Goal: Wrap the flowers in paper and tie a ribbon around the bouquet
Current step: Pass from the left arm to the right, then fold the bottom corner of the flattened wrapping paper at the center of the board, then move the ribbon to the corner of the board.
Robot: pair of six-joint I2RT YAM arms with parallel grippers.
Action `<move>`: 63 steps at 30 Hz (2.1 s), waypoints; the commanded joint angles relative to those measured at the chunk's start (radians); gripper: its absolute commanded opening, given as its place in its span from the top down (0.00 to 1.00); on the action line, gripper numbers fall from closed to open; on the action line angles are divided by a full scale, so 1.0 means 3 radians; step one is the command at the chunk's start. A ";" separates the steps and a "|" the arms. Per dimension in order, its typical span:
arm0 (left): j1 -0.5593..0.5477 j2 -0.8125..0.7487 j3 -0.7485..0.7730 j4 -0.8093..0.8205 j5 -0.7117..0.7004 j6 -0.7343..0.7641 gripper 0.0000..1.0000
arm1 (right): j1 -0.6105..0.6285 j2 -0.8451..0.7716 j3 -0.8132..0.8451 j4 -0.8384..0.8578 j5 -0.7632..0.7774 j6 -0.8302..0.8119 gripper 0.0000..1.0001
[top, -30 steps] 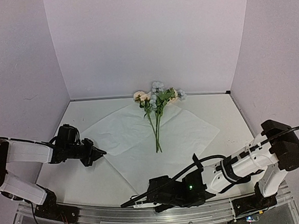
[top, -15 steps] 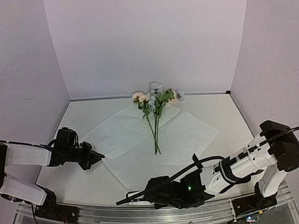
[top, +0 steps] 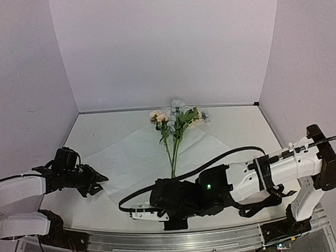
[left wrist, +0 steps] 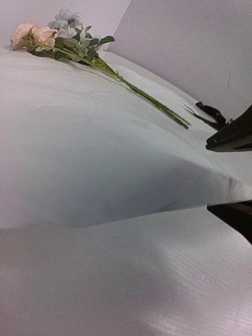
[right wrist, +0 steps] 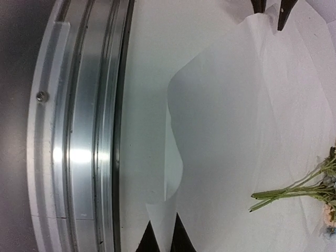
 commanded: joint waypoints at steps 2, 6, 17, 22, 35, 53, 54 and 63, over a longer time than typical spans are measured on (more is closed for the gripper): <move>0.0021 -0.0443 0.0094 -0.0759 -0.0540 0.0257 0.52 | -0.0422 0.0167 0.0580 -0.0738 -0.0818 0.0516 1.00; 0.0021 -0.0524 0.0340 -0.1057 -0.0807 0.0592 0.46 | -0.0817 0.0392 0.0980 -0.1016 -0.1184 0.0624 1.00; -0.0059 -0.0349 0.0805 -0.0705 -0.0535 0.1640 0.53 | -0.1526 0.1330 0.2264 -0.1462 -0.1550 0.0519 1.00; -0.0365 -0.0155 0.0716 -0.0129 -0.0264 0.1734 0.61 | -0.1689 0.1632 0.2565 -0.1464 -0.1434 0.0386 1.00; -0.0943 0.1130 0.1018 0.0736 0.0017 0.1831 0.72 | -0.1812 0.1677 0.2420 -0.1436 -0.0853 0.0092 1.00; -0.1159 0.1641 0.0809 0.0965 -0.0105 0.1704 0.82 | -0.1827 0.1699 0.2287 -0.1348 -0.0705 0.0268 0.95; -0.1169 0.1646 0.0779 0.0979 -0.0129 0.1676 0.82 | -0.1829 0.1707 0.2294 -0.1344 -0.0714 0.0280 0.94; -0.1232 0.1594 0.0571 0.1059 -0.0306 0.1476 0.87 | -0.1828 0.1830 0.2466 -0.1330 -0.0877 0.0418 0.90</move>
